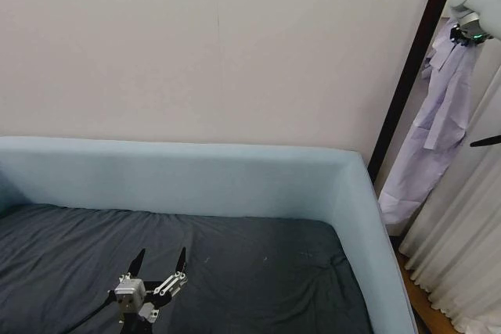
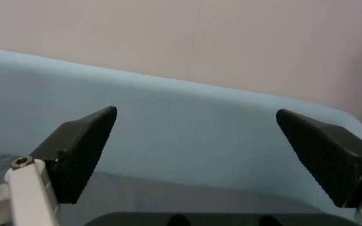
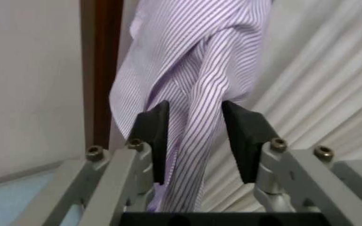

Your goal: Pick up the clothes from the sofa and hang them on the clothes hanger.

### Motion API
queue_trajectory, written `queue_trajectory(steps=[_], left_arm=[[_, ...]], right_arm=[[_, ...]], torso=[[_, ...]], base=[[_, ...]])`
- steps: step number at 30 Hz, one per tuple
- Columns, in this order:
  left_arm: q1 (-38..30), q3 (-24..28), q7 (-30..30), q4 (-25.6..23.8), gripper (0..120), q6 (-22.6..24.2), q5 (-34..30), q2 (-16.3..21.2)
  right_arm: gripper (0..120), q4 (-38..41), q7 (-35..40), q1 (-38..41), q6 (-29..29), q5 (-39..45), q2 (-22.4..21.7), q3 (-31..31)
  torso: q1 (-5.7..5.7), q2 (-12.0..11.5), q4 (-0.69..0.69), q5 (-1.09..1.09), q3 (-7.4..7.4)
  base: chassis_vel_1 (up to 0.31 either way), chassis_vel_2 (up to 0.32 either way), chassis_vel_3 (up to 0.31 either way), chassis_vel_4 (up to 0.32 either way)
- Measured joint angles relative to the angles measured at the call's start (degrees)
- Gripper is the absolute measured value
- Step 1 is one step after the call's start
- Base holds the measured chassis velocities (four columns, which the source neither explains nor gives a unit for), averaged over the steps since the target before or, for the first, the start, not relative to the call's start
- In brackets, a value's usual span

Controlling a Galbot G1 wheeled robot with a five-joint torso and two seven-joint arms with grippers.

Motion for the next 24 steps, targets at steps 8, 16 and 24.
queue_trajectory(steps=[8,16,24], left_arm=[[0.11,0.19,-0.05,0.21,100,-0.39,0.27,-0.23],[-0.15,0.19,-0.2,0.49,100,-0.44,0.33,-0.71],[0.11,0.37,-0.18,0.21,100,-0.39,0.98,-1.32]], right_arm=[[67,9.42,-4.15,3.45,0.11,-8.9,4.04,1.09],[92,29.83,-4.91,8.7,1.43,-18.05,15.01,4.01],[100,61.96,-10.86,15.29,16.43,-24.99,35.75,-2.14]], torso=[[0.0,0.0,-0.01,0.0,0.0],[0.0,0.0,0.0,0.0,0.0],[0.0,0.01,0.03,0.01,0.0]], base=[[0.0,0.0,0.0,0.0],[0.0,0.0,0.0,0.0],[0.0,0.0,0.0,0.0]])
